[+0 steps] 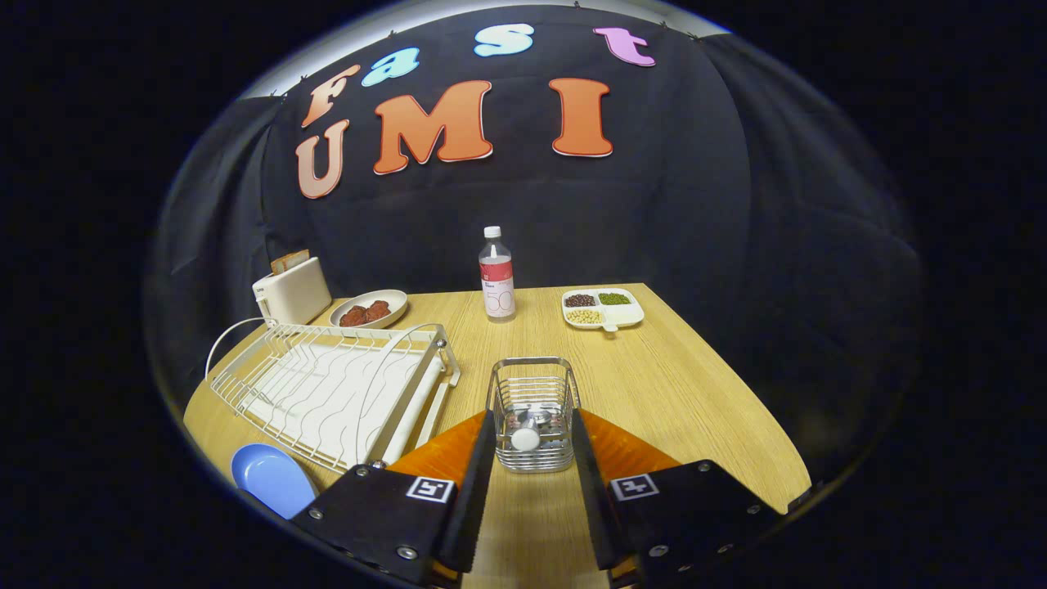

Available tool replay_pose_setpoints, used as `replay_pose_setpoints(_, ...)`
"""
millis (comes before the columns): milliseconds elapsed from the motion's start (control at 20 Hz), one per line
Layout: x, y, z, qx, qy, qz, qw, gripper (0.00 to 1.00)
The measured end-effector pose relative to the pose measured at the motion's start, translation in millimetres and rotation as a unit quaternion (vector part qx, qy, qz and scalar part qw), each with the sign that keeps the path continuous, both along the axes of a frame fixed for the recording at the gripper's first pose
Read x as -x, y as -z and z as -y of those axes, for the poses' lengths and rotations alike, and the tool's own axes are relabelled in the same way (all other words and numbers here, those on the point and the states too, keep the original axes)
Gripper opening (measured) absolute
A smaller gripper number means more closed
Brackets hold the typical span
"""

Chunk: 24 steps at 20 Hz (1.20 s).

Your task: Take the plate from the dish rack, then take the spoon from the basket and place it into the plate.

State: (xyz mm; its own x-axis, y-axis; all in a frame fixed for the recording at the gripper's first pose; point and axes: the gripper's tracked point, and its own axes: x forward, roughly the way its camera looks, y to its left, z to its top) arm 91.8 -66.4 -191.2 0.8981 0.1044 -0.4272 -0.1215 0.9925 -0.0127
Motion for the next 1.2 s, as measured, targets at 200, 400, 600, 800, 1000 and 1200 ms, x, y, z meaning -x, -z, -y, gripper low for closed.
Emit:
replay_pose_setpoints(200,-5.7,7.8,-0.9,0.007,-0.013,-0.007,1.0,0.16)
replay_pose_setpoints(400,-3.5,-1.1,3.3,0.006,-0.005,0.002,1.0,0.07)
replay_pose_setpoints(600,4.6,-21.1,3.9,0.011,-0.002,0.017,1.0,0.07)
replay_pose_setpoints(800,21.1,-55.8,-3.6,0.01,0.005,0.035,0.999,0.06)
replay_pose_setpoints(1000,48.9,-90.4,-31.0,0.014,0.002,0.058,0.998,0.07)
replay_pose_setpoints(1200,87.7,-115.7,-83.1,-0.003,-0.015,0.067,0.998,0.07)
